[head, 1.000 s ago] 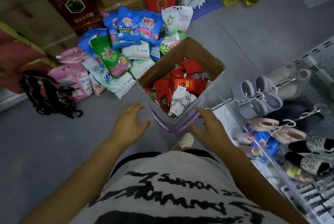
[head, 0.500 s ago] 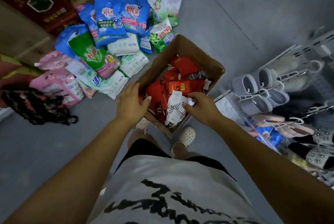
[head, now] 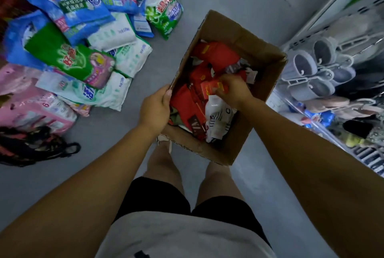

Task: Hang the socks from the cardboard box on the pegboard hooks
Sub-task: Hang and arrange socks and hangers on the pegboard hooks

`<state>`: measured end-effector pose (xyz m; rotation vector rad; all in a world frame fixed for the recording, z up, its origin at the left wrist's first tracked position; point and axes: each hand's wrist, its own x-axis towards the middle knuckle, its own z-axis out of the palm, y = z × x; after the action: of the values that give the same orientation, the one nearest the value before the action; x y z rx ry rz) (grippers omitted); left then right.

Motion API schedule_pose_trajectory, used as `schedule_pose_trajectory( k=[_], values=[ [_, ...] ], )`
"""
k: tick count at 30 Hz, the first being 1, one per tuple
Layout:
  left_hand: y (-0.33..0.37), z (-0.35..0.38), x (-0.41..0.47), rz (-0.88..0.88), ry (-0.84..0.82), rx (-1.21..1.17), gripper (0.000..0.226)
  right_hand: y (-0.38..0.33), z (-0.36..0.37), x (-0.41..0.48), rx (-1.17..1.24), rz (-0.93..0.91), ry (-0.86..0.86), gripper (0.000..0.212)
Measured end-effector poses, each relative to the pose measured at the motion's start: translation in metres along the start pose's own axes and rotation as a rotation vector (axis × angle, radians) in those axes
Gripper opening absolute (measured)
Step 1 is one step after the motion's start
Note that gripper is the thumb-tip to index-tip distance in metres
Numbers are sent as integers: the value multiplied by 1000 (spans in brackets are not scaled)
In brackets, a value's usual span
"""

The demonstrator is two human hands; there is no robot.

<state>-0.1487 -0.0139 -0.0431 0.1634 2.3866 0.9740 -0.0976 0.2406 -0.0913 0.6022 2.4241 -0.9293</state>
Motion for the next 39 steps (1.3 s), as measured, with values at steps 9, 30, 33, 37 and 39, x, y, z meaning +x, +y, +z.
schedule_pose_trajectory(
  k=[9,30,33,37,39],
  values=[
    [-16,-1,6,-17,-47,-173,36,14,20,27,-384,77,-65,58],
    [68,11,10,-309,-242,-607,42,-48,-45,-54,860,88,7,35],
    [64,17,14,-291,-218,-606,23,-56,-37,-47,926,146,-80,44],
    [47,14,21,-271,-25,-469,29,-47,-32,-17,963,382,90,36],
    [40,9,23,-270,28,-471,32,-38,-30,6,1030,525,117,42]
  ],
)
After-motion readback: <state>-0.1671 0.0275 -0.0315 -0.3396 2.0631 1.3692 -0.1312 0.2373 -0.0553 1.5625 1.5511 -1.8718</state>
